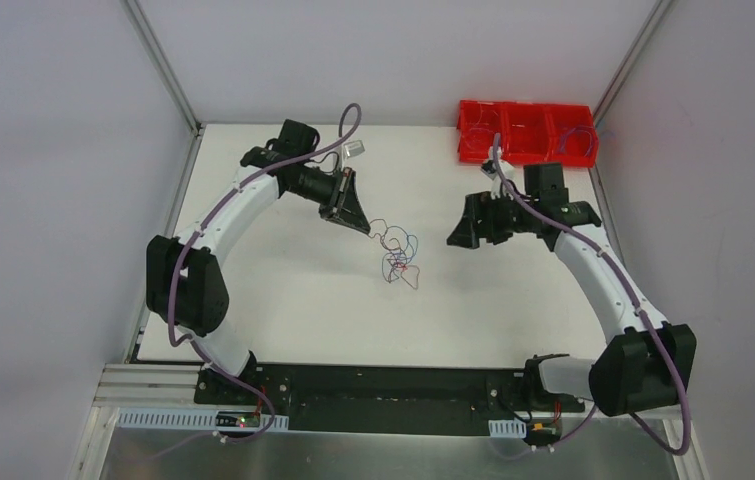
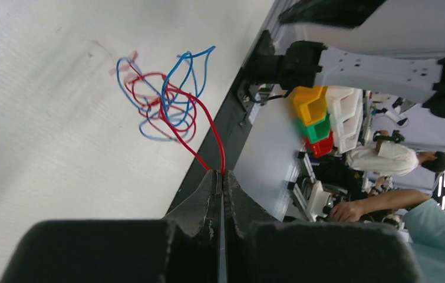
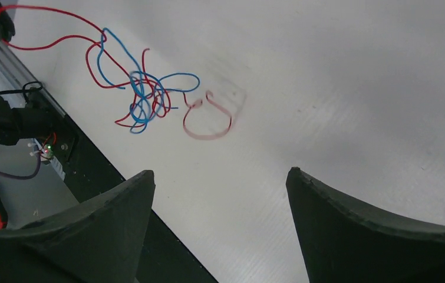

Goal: Untangle the cables

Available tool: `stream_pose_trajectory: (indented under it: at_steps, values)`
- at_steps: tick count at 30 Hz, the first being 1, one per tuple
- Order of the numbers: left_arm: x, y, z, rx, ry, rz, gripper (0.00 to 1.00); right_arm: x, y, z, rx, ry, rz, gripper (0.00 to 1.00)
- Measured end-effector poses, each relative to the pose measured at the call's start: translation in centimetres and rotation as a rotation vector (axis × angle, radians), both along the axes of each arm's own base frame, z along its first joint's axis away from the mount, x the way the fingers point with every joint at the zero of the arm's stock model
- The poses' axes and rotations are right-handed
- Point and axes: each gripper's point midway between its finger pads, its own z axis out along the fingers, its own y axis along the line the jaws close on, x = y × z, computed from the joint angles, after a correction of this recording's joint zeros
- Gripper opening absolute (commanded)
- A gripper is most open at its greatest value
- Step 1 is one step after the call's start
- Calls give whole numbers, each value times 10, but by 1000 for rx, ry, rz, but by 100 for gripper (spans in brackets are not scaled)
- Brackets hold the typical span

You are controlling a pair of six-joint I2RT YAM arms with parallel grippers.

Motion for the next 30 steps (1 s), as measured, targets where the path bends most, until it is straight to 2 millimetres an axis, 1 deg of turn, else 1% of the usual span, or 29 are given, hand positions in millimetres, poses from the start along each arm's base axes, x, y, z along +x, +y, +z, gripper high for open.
stream_pose_trajectory:
  at_steps: [2,5,8,10,12,16,18,20,22,25,27,30]
  values:
    - [-1,-1,22,-40,-1,9,0,-5,20,3,24,-54,60,86]
    - [2,-4,39,-76,6,17,0,-15,49,7,55,-120,144,86]
    - [1,-10,44,-86,30,14,0,-18,75,12,88,-161,195,86]
    - [0,-14,45,-89,48,9,0,-14,87,14,109,-176,196,86]
    - [-2,-16,46,-94,63,1,0,-7,96,11,123,-167,182,87]
    - [-3,-19,50,-102,77,-3,0,4,110,-9,137,-88,144,87]
    - [-2,-20,55,-112,67,-6,0,7,112,-19,136,-47,121,87]
    - [-2,-21,61,-126,58,-15,0,10,113,-23,135,-32,103,87]
    - [-2,-21,66,-138,49,-21,0,12,114,-21,146,-33,93,86]
    - [-3,-22,71,-153,46,-33,0,19,119,-10,174,-54,83,85]
    - [-3,-23,73,-159,45,-38,0,22,122,-3,194,-67,81,85]
    - [-2,-23,72,-159,46,-38,0,20,126,6,221,-70,99,85]
